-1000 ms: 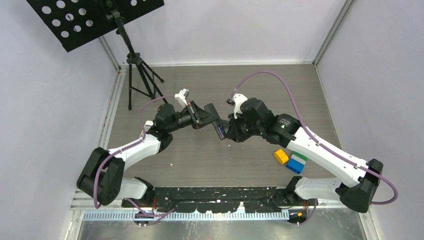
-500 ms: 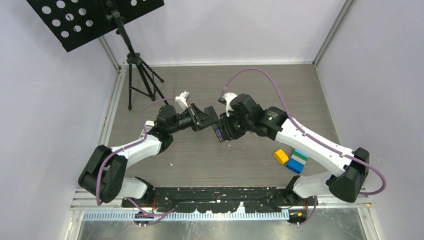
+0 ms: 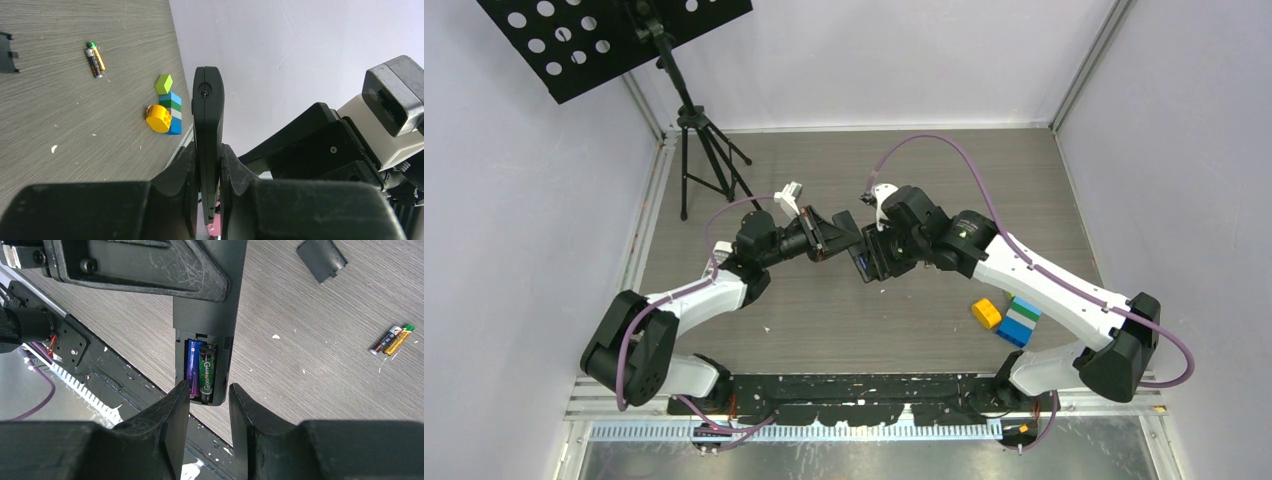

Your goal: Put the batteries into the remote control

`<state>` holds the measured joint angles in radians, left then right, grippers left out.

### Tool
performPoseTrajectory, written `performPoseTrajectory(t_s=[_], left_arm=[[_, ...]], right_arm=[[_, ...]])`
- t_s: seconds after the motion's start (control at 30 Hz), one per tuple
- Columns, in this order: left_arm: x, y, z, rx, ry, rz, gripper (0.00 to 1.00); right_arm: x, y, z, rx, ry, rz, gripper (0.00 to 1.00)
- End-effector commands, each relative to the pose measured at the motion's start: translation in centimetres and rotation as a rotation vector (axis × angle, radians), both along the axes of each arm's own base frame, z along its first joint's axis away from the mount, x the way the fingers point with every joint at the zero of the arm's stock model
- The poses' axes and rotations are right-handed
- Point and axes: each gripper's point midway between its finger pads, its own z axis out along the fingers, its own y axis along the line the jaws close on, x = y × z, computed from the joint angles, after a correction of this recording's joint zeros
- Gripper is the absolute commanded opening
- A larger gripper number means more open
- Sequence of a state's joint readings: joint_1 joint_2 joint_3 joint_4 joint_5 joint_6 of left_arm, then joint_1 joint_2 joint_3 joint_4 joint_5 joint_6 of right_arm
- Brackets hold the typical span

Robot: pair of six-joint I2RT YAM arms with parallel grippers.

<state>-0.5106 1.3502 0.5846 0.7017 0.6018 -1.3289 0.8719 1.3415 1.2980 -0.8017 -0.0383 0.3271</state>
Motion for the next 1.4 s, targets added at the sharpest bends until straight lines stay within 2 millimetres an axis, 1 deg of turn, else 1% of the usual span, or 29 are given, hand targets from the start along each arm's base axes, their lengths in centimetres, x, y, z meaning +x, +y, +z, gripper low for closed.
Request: performPoseTrajectory(t_s=[0.0, 0.1, 0.17, 0.23, 0.3, 0.37, 0.4, 0.43, 0.5, 0.53, 0.6, 0.63, 0.77, 0.8, 0.97, 1.0, 1.1, 1.23, 1.37], left_arm=[[-0.4, 0.1, 2.5, -0.047, -0.086, -0.003, 0.00], [-0.4, 0.1, 2.3, -0.031, -0.090, -0.002, 0.00], [-0.3, 0.2, 1.9, 0.001, -0.098, 0.002, 0.00], [-0.2, 0.3, 0.8, 0.068, -0.088, 0.008, 0.00], [0.2, 0.8, -0.7, 0.169, -0.073, 0.027, 0.00], [0.6, 1.7, -2.4, 0.300, -0.042, 0.056, 0.00], [0.4, 2.4, -3.8, 0.382, 0.003, 0.065, 0.00], [0.8, 2.8, -4.0, 0.424, -0.001, 0.081, 0.00], [0.7, 3.5, -5.8, 0.528, 0.064, 0.081, 0.00], [0.9, 3.6, -6.1, 0.561, 0.082, 0.081, 0.00], [1.0, 3.7, -7.7, 0.643, 0.137, 0.078, 0.00], [0.7, 3.4, -8.6, 0.688, 0.163, 0.065, 0.00], [0.6, 2.3, -11.2, 0.842, 0.222, 0.075, 0.00], [0.5, 2.0, -12.2, 0.890, 0.244, 0.070, 0.00], [0.8, -0.1, -13.4, 1.009, 0.243, 0.069, 0.00], [1.0, -0.2, -13.6, 1.037, 0.235, 0.084, 0.00], [1.1, -0.7, -14.3, 1.099, 0.233, 0.091, 0.00], [0.9, -0.8, -14.9, 1.142, 0.244, 0.103, 0.00], [1.0, -1.0, -15.0, 1.142, 0.260, 0.126, 0.00]], right_arm=[[1.3, 0.0, 3.3, 0.081, -0.104, -0.071, 0.41], [1.6, 0.0, 4.2, 0.130, -0.137, -0.100, 0.42], [1.8, 0.1, 4.4, 0.161, -0.150, -0.124, 0.43], [2.2, 0.1, 4.4, 0.195, -0.160, -0.165, 0.45], [2.6, 0.0, 3.8, 0.225, -0.160, -0.218, 0.46], [2.8, 0.2, 2.6, 0.250, -0.144, -0.259, 0.46], [2.8, 0.2, 1.8, 0.264, -0.125, -0.285, 0.46], [2.7, 0.5, 0.9, 0.277, -0.109, -0.293, 0.46], [2.5, 1.1, -0.8, 0.300, -0.072, -0.294, 0.46], [2.3, 1.3, -2.1, 0.300, -0.048, -0.301, 0.47], [2.2, 1.5, -3.9, 0.305, -0.015, -0.322, 0.47], [2.4, 1.5, -4.6, 0.309, -0.004, -0.347, 0.48], [2.5, 0.9, -7.2, 0.321, 0.028, -0.440, 0.49], [2.5, 0.8, -7.7, 0.327, 0.035, -0.457, 0.50], [2.3, -0.8, -10.6, 0.307, 0.048, -0.541, 0.51], [2.1, -1.1, -11.5, 0.286, 0.056, -0.550, 0.51], [1.8, -1.7, -13.1, 0.231, 0.085, -0.568, 0.51], [1.3, -1.9, -14.4, 0.192, 0.110, -0.562, 0.51], [1.1, -2.0, -15.4, 0.176, 0.127, -0.561, 0.51]])
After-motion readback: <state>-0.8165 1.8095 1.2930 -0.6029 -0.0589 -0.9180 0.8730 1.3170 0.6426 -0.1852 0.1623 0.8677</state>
